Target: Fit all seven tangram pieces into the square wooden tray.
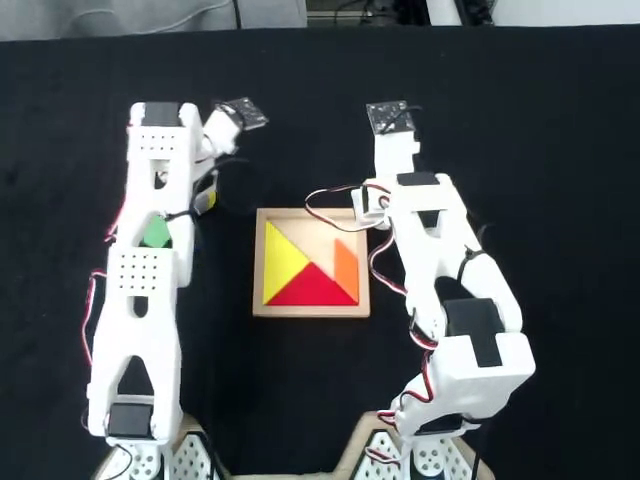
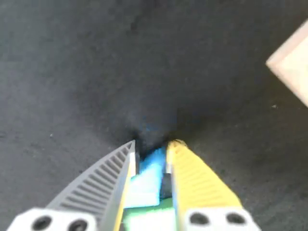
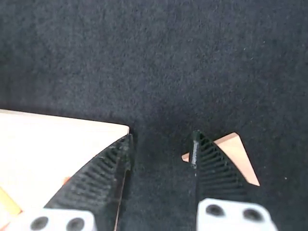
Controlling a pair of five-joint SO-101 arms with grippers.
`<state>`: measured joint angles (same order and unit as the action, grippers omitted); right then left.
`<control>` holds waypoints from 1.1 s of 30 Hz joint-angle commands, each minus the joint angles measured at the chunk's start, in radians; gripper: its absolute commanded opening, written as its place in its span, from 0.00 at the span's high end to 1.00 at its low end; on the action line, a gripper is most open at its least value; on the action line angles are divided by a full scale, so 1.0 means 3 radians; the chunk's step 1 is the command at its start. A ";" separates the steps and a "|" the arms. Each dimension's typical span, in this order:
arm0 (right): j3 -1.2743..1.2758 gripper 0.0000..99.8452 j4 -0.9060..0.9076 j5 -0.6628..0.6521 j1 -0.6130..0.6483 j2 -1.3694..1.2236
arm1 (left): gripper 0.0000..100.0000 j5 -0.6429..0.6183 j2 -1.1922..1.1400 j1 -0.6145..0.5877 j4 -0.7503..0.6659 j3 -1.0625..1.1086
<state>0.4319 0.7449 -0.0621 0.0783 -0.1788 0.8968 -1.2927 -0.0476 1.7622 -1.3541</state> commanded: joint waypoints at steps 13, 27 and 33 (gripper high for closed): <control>-0.0018 0.81 -0.0020 -0.0026 -0.0051 0.0228 | 0.83 0.0332 0.0425 -0.0018 0.0000 -0.0182; -0.0023 0.81 -0.0020 -0.0026 -0.0036 0.0207 | 0.74 0.1412 0.0716 -0.0550 -0.0015 0.0381; -0.0023 0.81 -0.0026 -0.0026 -0.0046 0.0207 | 0.74 0.1616 0.0644 -0.0494 -0.0015 0.0391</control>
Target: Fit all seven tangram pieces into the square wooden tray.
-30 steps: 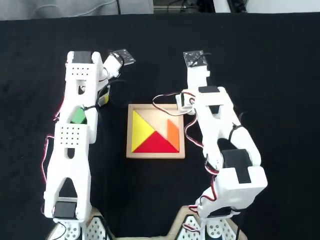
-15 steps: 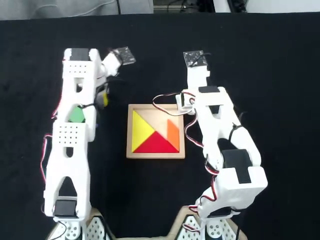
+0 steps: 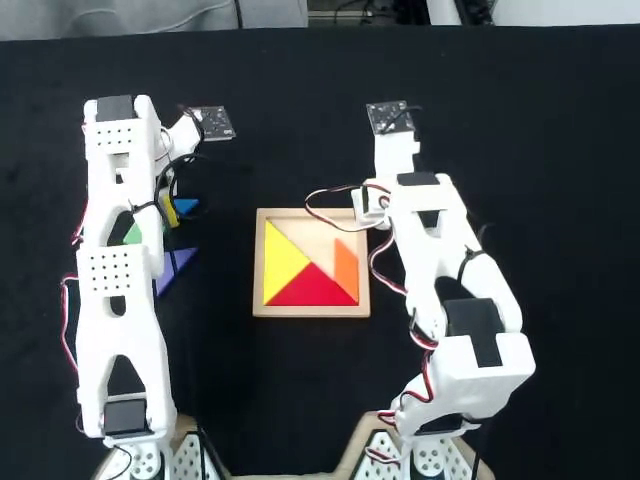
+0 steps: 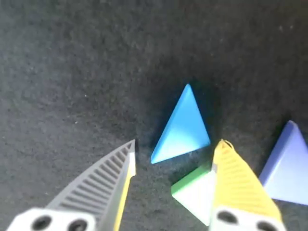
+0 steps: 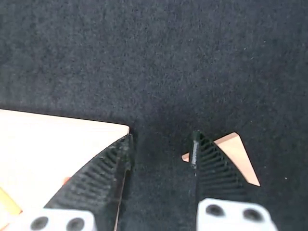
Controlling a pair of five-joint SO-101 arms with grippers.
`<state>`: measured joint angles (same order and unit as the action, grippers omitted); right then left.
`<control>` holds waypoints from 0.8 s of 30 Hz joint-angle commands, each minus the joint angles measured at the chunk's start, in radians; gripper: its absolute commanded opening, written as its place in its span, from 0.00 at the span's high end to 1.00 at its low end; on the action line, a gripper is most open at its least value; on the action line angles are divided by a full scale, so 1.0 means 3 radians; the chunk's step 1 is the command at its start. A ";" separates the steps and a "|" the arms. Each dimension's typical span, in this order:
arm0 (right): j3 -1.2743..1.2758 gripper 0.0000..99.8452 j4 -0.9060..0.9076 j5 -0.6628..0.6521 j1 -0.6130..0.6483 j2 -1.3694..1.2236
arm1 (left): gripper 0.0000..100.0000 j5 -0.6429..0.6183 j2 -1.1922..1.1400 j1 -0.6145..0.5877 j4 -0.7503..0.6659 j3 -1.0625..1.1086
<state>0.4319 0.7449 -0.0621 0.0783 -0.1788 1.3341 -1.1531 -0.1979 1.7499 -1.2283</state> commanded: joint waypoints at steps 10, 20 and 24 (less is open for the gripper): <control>-0.0023 0.81 -0.0031 -0.0026 -0.0051 0.0202 | 0.74 0.0271 0.0143 0.0269 0.0026 -0.0008; -0.0018 0.81 -0.0031 -0.0215 -0.0046 0.0202 | 0.74 0.0573 0.0036 0.0238 0.0031 -0.0033; -0.0018 0.81 -0.0031 -0.0215 -0.0041 0.0202 | 0.74 0.0690 0.0036 0.0156 0.0031 -0.0008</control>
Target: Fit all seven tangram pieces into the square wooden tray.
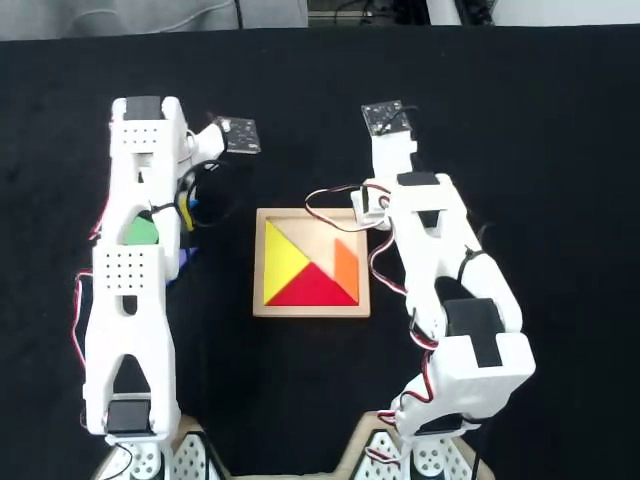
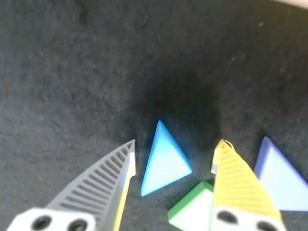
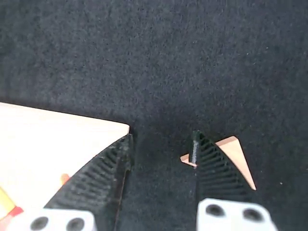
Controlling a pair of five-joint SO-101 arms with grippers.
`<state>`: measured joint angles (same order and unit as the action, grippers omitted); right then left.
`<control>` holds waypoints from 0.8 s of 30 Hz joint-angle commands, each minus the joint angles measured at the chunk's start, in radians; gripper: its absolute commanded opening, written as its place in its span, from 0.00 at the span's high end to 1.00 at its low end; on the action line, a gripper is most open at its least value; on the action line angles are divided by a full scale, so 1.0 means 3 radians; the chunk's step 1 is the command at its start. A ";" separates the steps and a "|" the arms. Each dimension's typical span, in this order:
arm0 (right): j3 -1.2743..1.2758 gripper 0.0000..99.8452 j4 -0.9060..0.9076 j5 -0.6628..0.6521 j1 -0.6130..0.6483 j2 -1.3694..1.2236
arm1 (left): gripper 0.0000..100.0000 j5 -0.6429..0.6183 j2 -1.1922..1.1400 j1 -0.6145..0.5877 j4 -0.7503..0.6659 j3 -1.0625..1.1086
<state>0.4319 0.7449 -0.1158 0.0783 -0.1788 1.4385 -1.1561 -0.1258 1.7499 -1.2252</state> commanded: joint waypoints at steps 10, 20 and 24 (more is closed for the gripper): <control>-0.0013 0.81 -0.0041 -0.0041 -0.0041 0.0202 | 0.74 0.0557 0.0031 -0.0182 0.0031 -0.0018; -0.0013 0.81 -0.0041 -0.0056 -0.0041 0.0202 | 0.74 0.0752 0.0010 -0.0161 0.0031 -0.0043; -0.0013 0.81 -0.0041 -0.0056 -0.0046 0.0202 | 0.74 0.0818 0.0005 -0.0161 0.0031 -0.0018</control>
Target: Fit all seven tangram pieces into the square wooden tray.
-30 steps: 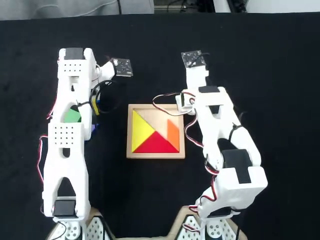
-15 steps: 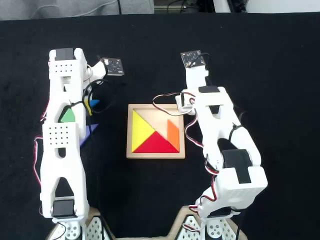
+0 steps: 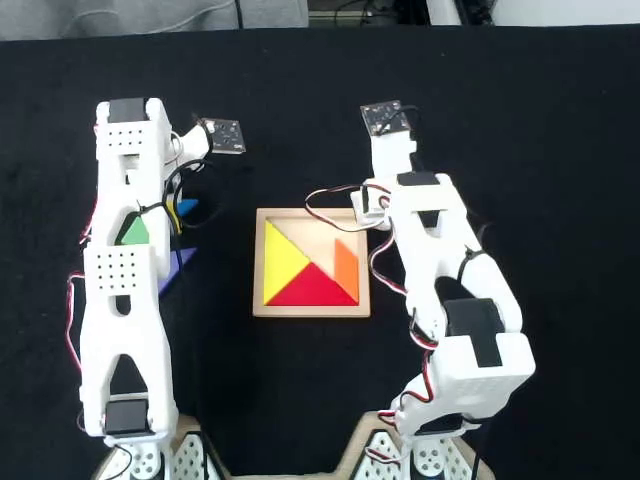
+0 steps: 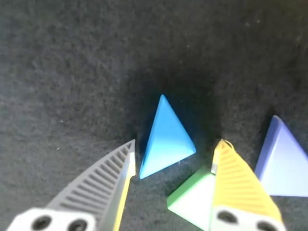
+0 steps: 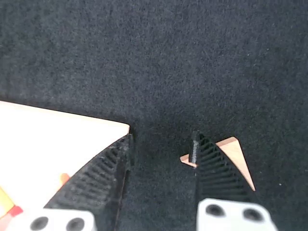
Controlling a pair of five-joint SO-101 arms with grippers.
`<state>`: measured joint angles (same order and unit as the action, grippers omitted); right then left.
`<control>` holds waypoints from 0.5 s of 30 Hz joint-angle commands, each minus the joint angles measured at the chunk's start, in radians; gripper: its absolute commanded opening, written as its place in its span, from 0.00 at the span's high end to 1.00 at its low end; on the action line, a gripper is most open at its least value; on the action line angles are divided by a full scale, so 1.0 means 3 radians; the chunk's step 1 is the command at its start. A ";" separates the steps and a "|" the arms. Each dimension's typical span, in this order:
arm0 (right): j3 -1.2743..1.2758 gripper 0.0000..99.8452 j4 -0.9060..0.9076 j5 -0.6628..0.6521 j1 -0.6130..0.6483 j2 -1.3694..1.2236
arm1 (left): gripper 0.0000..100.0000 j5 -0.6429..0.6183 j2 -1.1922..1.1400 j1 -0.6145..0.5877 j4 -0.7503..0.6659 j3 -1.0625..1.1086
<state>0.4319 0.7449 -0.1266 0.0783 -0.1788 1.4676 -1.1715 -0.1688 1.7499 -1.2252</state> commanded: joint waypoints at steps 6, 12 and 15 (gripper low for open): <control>-0.0013 0.81 -0.0046 -0.0020 -0.0046 0.0202 | 0.77 0.0731 0.0056 -0.0023 0.0031 -0.0013; -0.0013 0.81 -0.0046 -0.0020 -0.0046 0.0202 | 0.88 0.0742 0.0056 -0.0023 0.0031 0.0028; -0.0013 0.81 -0.0046 -0.0020 -0.0046 0.0202 | 0.85 0.0721 0.0056 -0.0013 0.0031 0.0105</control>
<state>0.4319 0.7449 -0.1266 0.0783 -0.1788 1.4691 -1.1684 -0.1688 1.7515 -1.1991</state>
